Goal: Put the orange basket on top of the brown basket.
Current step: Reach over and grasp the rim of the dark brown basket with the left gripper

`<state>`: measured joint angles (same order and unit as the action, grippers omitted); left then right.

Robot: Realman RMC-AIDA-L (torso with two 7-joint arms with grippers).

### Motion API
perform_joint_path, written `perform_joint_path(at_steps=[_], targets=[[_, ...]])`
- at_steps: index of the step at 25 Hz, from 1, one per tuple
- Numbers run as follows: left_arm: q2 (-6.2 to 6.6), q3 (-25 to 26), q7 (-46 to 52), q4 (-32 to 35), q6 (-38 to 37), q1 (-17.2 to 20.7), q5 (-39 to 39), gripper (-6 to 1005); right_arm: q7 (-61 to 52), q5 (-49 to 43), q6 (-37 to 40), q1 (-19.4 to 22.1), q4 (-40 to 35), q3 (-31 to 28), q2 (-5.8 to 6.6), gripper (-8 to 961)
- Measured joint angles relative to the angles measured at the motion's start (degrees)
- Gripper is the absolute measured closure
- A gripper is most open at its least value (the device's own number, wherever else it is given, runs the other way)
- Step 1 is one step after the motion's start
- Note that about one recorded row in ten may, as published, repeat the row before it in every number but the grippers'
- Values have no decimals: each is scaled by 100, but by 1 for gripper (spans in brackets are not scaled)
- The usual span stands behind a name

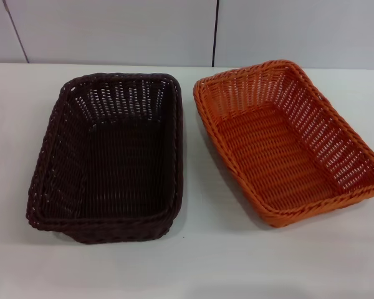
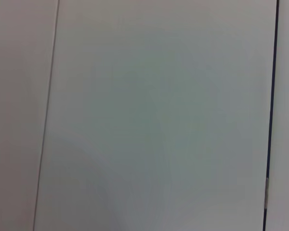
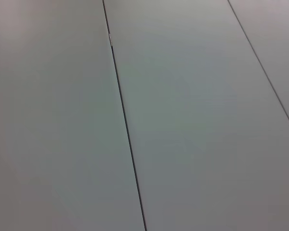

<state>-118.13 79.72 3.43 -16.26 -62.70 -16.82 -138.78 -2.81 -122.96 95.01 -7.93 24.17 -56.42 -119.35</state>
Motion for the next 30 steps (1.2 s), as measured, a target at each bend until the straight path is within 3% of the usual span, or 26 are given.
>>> perform_joint_path(at_steps=[10,15,16,17,18,19,20,21,22,23,26,27,28,29,30], targets=[[10,-65,0,-53,57,0,-65,194,0,0,-7,-5,0,-1,0,116],[198,-73,0,-607,830,15,-345,198,0,0,4,-19,0,-12,6,116],[367,-66,0,-1077,1416,73,-522,199,0,0,-1,-24,0,-22,7,116],[367,-66,0,-1077,1416,73,-522,200,0,0,-1,-24,0,-22,7,116],[572,-66,9,-1827,2118,211,-808,200,0,0,-4,-24,0,-24,8,116],[572,-66,9,-1827,2118,211,-808,201,0,0,-6,-24,0,-27,8,116],[688,-67,31,-2291,2560,328,-982,202,0,0,-8,-24,0,-31,8,116],[857,-46,75,-3167,3437,536,-1202,203,0,0,-12,-24,0,-41,9,116],[857,-46,75,-3167,3437,536,-1202,203,0,0,-12,-24,0,-41,9,116],[1005,72,73,-4340,4748,787,-1398,204,0,0,-25,-24,0,-51,9,116],[999,462,-74,-5822,6808,994,-1617,207,0,0,-59,-26,0,-59,9,116],[999,462,-74,-5822,6808,994,-1617,207,0,0,-59,-26,0,-59,9,116],[871,786,-313,-6606,8139,1016,-1651,208,0,0,-98,-32,0,-61,9,116],[871,786,-313,-6606,8139,1016,-1651,209,0,0,-98,-32,0,-61,9,116],[772,954,-475,-6936,8742,1004,-1646,210,0,0,-114,-36,-3,-61,9,116]])
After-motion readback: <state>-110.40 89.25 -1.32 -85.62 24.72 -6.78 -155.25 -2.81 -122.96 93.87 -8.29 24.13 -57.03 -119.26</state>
